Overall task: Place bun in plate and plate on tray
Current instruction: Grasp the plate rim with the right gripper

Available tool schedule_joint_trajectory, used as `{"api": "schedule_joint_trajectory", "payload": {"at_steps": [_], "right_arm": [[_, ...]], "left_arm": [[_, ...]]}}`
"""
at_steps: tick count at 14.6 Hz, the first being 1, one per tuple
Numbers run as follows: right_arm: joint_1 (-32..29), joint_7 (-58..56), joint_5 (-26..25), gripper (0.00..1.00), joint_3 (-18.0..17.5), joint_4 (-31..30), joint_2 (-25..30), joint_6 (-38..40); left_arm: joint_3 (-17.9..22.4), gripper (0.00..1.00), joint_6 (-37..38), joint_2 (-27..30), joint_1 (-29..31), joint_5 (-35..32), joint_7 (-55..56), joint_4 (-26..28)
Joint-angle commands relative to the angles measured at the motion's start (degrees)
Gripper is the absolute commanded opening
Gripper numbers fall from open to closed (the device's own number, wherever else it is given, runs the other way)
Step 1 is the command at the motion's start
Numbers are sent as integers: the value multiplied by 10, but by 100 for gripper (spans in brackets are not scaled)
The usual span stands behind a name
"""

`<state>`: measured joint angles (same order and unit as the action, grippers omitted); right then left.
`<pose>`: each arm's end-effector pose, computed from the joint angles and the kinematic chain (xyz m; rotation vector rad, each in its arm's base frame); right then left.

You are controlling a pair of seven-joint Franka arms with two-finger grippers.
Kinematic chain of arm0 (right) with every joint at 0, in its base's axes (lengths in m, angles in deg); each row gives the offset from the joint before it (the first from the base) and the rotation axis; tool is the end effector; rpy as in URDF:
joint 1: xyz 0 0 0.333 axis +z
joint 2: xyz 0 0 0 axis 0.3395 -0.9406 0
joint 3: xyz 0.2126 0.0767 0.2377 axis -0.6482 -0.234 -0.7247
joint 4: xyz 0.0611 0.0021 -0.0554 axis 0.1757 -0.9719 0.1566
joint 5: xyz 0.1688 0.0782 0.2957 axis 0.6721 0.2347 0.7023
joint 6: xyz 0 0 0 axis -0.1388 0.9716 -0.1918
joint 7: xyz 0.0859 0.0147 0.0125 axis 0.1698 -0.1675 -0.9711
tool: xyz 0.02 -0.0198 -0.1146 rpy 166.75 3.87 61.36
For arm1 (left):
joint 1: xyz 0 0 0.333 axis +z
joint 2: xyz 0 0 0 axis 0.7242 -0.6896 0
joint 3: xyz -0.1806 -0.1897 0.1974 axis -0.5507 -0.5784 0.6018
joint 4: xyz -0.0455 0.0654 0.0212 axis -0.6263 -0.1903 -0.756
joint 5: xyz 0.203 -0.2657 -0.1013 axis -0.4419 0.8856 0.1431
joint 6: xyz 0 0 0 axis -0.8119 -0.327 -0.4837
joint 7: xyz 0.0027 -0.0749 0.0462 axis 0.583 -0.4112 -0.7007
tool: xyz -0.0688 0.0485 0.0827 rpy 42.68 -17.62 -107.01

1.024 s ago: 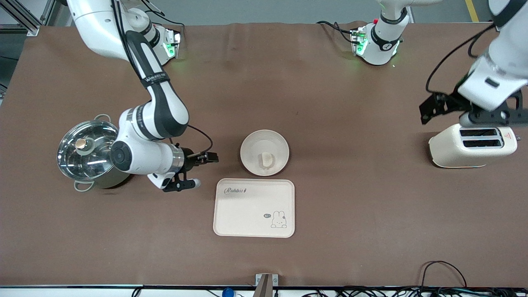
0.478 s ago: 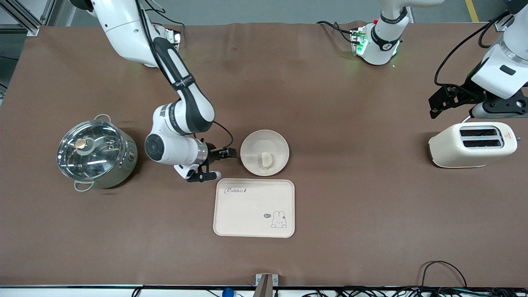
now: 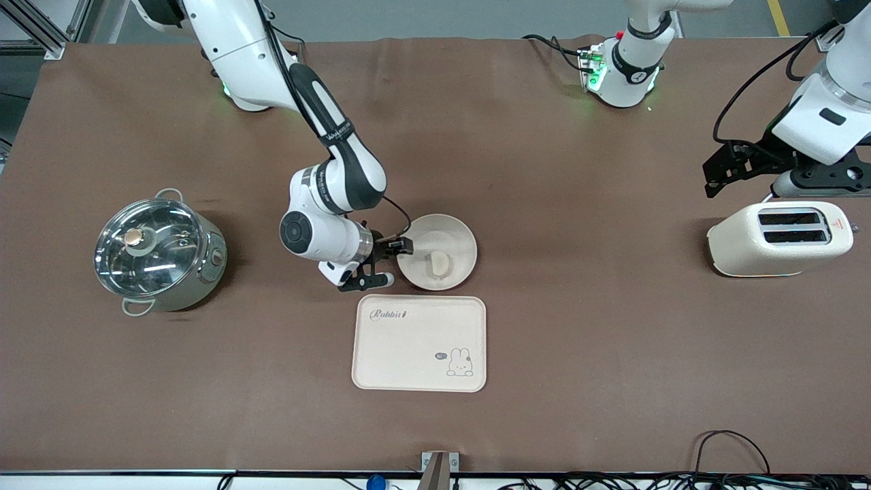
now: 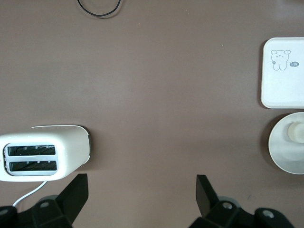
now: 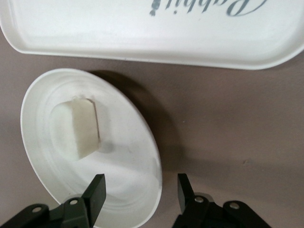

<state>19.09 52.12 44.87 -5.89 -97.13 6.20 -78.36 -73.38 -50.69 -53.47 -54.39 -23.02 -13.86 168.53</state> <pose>0.5294 0.3621 0.2358 -2.7131 -0.1045 0.2614 0.5145 -0.0874 0.6357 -3.1094 0.0520 -0.1432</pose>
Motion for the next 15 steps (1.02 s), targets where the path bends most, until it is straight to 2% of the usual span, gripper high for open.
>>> {"api": "schedule_joint_trajectory", "payload": {"at_steps": [1, 3, 5, 6, 7, 10, 13, 15], "right_arm": [[16, -2, 16, 66, 5, -13, -2, -18], [17, -4, 16, 63, 5, -13, -12, -32], [28, -7, 16, 60, 5, -12, -17, -40], [30, -9, 16, 56, 5, -12, -18, -41], [30, -8, 16, 49, 5, -12, -18, -39], [30, -7, 16, 32, 5, -12, -21, -43], [29, -9, 15, 11, 6, -12, -21, -39], [28, -9, 15, 4, 6, -12, -21, -39]], "left_arm": [[-1, 100, 12, -9, 10, 11, -11, -16], [1, 100, 14, -6, 9, 19, -4, -16], [1, 100, 54, 3, 10, 20, -4, -17], [2, 100, 91, 10, 10, 19, -2, -17], [2, 100, 97, 6, 9, 16, 3, -20], [1, 100, 90, -10, 9, 21, -4, -37], [-1, 100, 93, -5, 11, 23, -11, -33], [1, 100, 71, -5, 11, 37, -11, -28]]}}
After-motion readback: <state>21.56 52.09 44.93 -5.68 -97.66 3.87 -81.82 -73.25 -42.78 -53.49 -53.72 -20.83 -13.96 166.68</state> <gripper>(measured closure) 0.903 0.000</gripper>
